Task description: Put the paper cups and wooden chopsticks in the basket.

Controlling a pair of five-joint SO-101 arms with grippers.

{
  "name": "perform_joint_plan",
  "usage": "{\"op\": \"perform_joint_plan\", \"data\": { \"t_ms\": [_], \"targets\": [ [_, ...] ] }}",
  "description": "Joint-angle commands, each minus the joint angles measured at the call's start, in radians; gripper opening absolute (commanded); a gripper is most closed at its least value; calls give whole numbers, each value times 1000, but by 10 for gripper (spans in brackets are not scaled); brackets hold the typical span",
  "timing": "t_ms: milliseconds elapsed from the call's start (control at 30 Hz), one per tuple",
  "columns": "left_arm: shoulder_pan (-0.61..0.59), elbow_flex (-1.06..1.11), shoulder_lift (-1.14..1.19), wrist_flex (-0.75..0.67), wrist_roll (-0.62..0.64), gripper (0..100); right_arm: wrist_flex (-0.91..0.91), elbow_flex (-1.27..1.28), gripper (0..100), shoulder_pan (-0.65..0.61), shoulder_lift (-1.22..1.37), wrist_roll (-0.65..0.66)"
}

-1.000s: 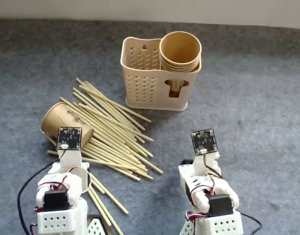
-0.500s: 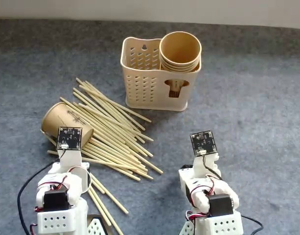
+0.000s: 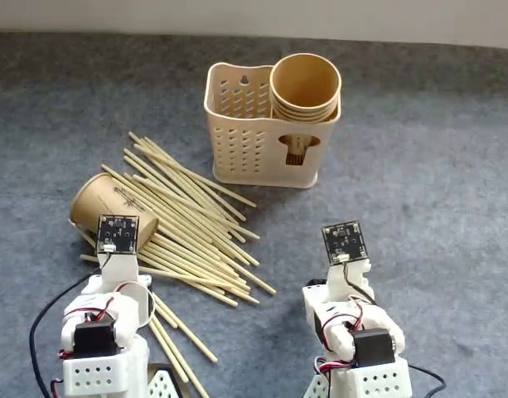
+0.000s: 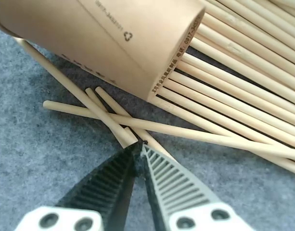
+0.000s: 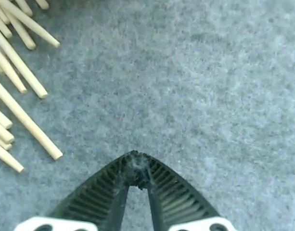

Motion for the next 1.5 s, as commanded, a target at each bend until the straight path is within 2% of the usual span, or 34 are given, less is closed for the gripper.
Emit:
{"op": "perform_joint_plan", "data": {
  "t_ms": [0, 167, 300, 400, 600, 667, 800, 933, 1000, 1100, 1233, 1467],
  "targets": [
    [-1, 19, -7, 6, 9, 6, 5, 130, 5, -4, -13, -2],
    [-2, -22, -8, 9, 5, 7, 5, 130, 5, -4, -13, -2],
    [-8, -179, -10, 69, 8, 6, 5, 130, 5, -4, -13, -2],
    [-18, -211, -10, 37, 5, 6, 5, 130, 5, -4, -13, -2],
    [-170, -372, -7, -61, 2, 7, 5, 130, 5, -4, -13, -2],
    [-177, -435, -7, -92, -54, 7, 5, 130, 5, -4, -13, -2],
    [-174, -542, -5, -63, -296, 8, 5, 130, 5, -4, -13, -2],
    [-174, -610, 16, -49, -316, 15, 5, 130, 5, -4, -13, -2],
    [-176, -636, 79, -20, -318, 50, 5, 130, 5, -4, -13, -2],
    [-177, -696, 254, 28, -301, 134, 5, 130, 5, -4, -13, -2],
    [-180, -822, 521, 98, -180, 240, 5, 130, 5, -4, -13, -2],
    [-176, -1027, 921, 180, 51, 338, 5, 130, 5, -4, -13, -2]
  ]
}}
